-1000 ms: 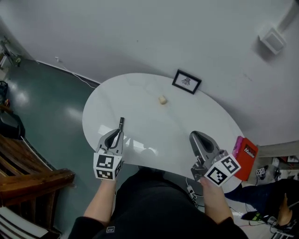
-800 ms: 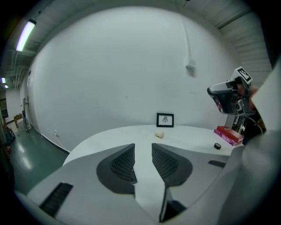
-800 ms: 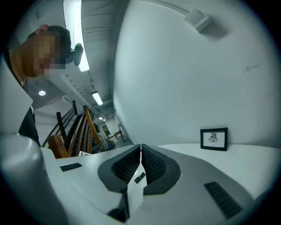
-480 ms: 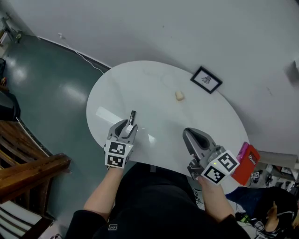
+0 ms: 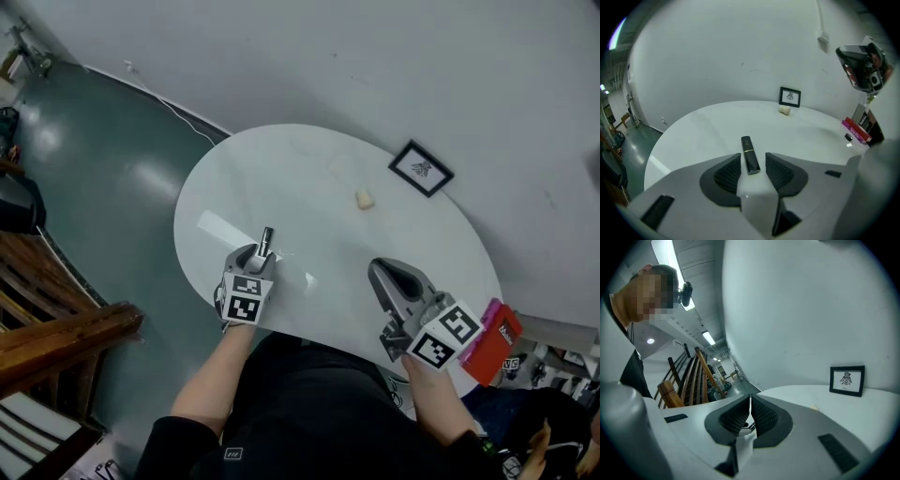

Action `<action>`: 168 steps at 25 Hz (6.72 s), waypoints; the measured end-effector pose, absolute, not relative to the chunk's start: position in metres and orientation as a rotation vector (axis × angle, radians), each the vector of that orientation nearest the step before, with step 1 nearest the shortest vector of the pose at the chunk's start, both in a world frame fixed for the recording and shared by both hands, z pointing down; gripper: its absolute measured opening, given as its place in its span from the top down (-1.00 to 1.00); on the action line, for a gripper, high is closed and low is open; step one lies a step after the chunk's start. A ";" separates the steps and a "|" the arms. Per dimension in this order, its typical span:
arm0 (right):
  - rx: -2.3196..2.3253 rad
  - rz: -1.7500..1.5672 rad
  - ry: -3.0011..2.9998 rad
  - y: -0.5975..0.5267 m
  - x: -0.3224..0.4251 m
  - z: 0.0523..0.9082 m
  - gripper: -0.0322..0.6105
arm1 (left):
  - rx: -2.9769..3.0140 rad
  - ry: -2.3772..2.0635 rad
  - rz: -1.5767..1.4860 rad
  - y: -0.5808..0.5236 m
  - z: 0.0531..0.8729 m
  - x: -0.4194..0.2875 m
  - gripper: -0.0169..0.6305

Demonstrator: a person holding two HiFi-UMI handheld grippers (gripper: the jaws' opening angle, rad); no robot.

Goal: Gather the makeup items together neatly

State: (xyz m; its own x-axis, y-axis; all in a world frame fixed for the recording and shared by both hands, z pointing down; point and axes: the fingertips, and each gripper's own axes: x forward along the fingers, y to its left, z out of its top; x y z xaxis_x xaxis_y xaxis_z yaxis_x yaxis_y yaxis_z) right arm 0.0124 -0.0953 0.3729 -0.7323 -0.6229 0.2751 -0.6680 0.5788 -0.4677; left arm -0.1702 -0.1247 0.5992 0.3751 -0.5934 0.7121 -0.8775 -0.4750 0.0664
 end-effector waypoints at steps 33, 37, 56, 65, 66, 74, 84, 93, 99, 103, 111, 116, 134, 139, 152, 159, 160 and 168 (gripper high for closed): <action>1.457 0.994 -2.633 -0.079 0.112 0.388 0.79 | 2.263 -1.170 0.761 -0.177 0.575 -0.043 0.65; 1.480 1.019 -2.614 -0.078 0.117 0.394 0.79 | 2.243 -1.182 0.806 -0.179 0.589 -0.040 0.65; 1.467 1.006 -2.631 -0.073 0.107 0.388 0.79 | 2.213 -1.172 0.785 -0.173 0.598 -0.045 0.39; 1.429 0.883 -2.681 -0.081 0.097 0.367 0.79 | 2.483 -1.147 0.712 -0.162 0.511 -0.046 0.78; 1.416 0.876 -2.682 -0.084 0.096 0.367 0.79 | 2.511 -1.134 0.707 -0.160 0.502 -0.046 0.83; 1.300 0.824 -2.562 -0.128 0.088 0.397 0.78 | 2.592 -1.042 0.666 -0.147 0.463 -0.052 0.87; 1.165 0.818 -2.477 -0.200 0.069 0.448 0.78 | 2.594 -1.026 0.598 -0.150 0.449 -0.059 0.87; 1.009 0.867 -2.261 -0.248 0.066 0.534 0.48 | 2.525 -1.074 0.554 -0.160 0.469 -0.076 0.87; 0.940 0.824 -2.150 -0.277 0.063 0.575 0.45 | 2.450 -1.122 0.563 -0.155 0.491 -0.097 0.87; 0.893 0.826 -2.079 -0.287 0.066 0.595 0.45 | 2.411 -1.154 0.556 -0.154 0.497 -0.110 0.87; 0.816 0.897 -2.071 -0.273 0.059 0.601 0.42 | 2.399 -1.163 0.543 -0.156 0.498 -0.116 0.87; 0.794 0.950 -2.097 -0.248 0.055 0.599 0.41 | 2.416 -1.134 0.533 -0.155 0.496 -0.110 0.87; 1.015 1.010 -2.361 -0.203 0.050 0.547 0.45 | 2.507 -1.003 0.539 -0.137 0.477 -0.086 0.87; 1.008 1.057 -2.416 -0.193 0.027 0.558 0.45 | 2.509 -0.989 0.593 -0.125 0.488 -0.091 0.87; 0.976 0.911 -2.452 -0.181 0.014 0.582 0.45 | 2.497 -0.997 0.581 -0.122 0.490 -0.094 0.87; 0.973 0.928 -2.424 -0.171 0.024 0.590 0.42 | 2.519 -0.954 0.593 -0.118 0.491 -0.079 0.87; 0.969 0.922 -2.420 -0.169 0.024 0.590 0.42 | 2.521 -0.950 0.594 -0.117 0.491 -0.078 0.87; 0.958 0.900 -2.393 -0.155 0.031 0.590 0.41 | 2.523 -0.918 0.588 -0.113 0.492 -0.075 0.87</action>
State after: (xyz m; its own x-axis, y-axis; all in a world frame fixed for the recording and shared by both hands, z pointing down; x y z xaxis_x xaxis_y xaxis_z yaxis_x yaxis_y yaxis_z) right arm 0.0315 -0.1554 0.5904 -0.6808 -0.4580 0.5717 -0.7212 0.5555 -0.4138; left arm -0.0748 -0.1130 0.4916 0.6973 -0.5082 0.5055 -0.6719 -0.7091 0.2140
